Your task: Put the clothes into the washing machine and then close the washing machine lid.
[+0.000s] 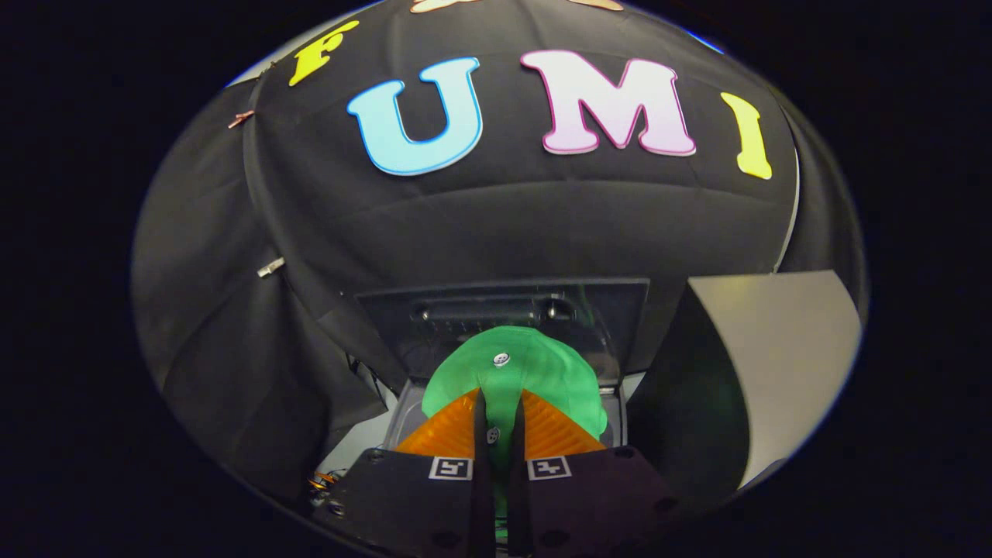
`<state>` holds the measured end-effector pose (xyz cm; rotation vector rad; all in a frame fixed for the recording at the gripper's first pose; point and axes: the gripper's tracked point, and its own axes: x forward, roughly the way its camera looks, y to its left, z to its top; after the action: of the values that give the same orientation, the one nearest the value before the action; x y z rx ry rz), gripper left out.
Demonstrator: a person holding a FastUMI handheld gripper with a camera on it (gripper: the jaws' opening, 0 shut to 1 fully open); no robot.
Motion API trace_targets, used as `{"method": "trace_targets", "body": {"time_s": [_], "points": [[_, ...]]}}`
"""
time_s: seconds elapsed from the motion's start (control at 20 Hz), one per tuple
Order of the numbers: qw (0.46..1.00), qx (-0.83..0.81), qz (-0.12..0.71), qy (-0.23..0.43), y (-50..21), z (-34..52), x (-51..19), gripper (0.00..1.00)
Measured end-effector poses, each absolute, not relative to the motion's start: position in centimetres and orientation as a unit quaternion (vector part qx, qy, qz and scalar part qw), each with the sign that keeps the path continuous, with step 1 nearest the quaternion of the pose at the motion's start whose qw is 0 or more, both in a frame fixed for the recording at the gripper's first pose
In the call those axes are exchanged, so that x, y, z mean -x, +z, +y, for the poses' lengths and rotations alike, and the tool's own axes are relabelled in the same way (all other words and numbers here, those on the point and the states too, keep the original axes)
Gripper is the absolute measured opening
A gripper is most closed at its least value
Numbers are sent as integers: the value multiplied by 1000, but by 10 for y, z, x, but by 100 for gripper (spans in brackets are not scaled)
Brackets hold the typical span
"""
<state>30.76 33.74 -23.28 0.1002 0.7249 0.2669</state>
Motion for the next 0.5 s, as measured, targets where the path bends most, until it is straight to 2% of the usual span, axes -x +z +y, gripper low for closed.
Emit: {"method": "trace_targets", "body": {"time_s": [0.5], "points": [[910, -46, 391, 127, -381, 357, -314, 11]]}}
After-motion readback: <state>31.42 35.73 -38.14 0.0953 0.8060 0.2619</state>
